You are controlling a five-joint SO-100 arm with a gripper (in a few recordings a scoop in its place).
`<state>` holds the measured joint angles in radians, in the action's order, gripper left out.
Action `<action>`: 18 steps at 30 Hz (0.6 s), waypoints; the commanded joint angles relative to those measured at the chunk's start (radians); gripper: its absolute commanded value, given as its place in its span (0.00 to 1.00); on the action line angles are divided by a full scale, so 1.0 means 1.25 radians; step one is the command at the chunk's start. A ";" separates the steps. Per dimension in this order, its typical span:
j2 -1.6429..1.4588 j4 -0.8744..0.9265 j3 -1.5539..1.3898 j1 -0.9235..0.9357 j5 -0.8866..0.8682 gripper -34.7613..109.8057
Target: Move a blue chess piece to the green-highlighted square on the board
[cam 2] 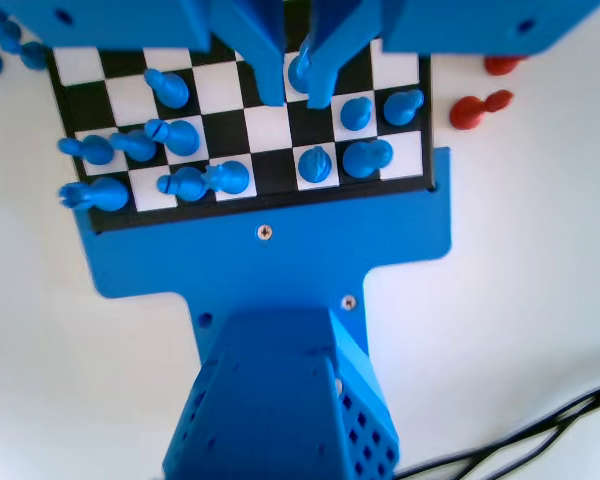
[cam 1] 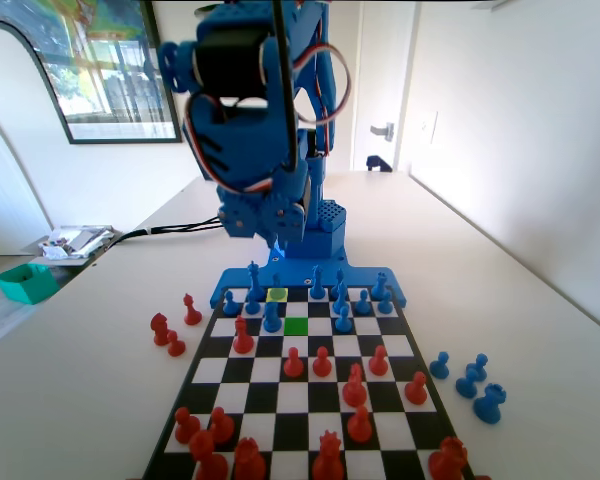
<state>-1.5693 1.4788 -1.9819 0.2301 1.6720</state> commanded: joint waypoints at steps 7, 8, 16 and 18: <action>-0.012 -0.047 -0.011 0.004 0.012 0.31; -0.013 -0.055 -0.016 0.004 0.010 0.31; -0.013 -0.130 -0.069 0.007 -0.013 0.31; -0.017 -0.147 -0.091 0.002 -0.018 0.31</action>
<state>-1.5401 1.3070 -2.0785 0.2224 1.6460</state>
